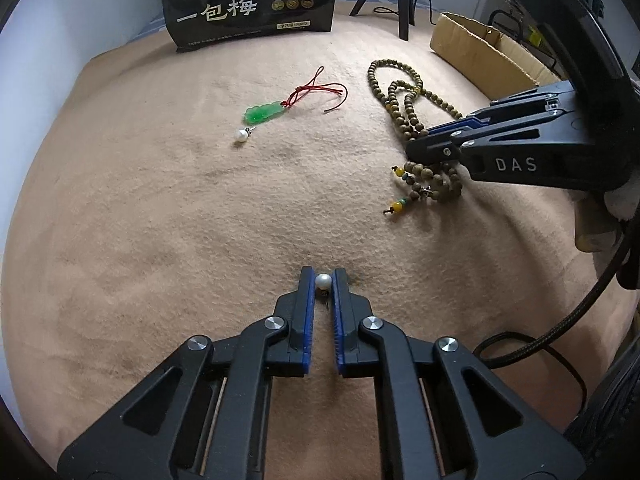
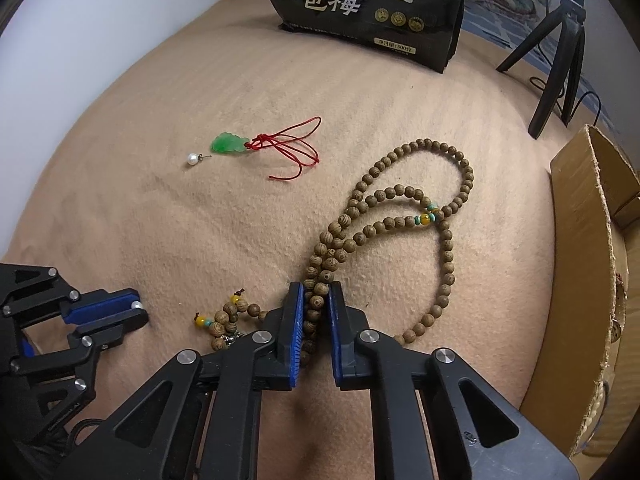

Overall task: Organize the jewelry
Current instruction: 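Grasp the pearl earring with the left tool while the right tool grasps the wooden bead necklace, then carry the earring and bead necklace over the cardboard box and open both tools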

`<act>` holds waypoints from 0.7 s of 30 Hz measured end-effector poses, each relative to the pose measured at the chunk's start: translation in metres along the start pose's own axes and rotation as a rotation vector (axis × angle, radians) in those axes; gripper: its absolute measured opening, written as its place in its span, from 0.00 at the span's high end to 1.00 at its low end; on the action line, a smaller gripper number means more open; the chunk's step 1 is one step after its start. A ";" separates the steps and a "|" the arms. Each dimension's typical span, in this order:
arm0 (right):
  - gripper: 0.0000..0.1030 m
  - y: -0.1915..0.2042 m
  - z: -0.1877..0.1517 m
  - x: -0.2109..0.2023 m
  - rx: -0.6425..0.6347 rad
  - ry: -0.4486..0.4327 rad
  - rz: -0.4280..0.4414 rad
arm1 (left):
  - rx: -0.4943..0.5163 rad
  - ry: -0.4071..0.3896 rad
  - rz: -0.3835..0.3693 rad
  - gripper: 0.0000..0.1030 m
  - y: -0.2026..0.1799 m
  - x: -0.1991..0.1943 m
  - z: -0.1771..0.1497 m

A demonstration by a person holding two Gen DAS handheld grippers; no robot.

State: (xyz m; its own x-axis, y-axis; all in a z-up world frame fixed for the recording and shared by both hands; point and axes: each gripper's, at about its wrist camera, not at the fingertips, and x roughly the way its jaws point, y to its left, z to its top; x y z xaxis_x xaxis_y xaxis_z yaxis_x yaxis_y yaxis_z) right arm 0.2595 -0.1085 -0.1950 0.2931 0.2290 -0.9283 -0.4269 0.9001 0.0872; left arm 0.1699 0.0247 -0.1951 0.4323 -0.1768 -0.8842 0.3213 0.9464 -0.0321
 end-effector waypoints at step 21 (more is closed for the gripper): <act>0.91 -0.007 0.006 -0.139 0.092 -0.297 0.086 | -0.108 -0.285 -0.051 0.94 0.007 -0.114 0.038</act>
State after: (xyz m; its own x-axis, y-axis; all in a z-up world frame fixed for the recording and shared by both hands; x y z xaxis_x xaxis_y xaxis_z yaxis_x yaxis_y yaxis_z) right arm 0.2269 -0.1440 -0.0642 0.5023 0.3912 -0.7711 -0.3852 0.8997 0.2055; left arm 0.1549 0.0412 -0.0764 0.6417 -0.2789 -0.7144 0.2639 0.9549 -0.1358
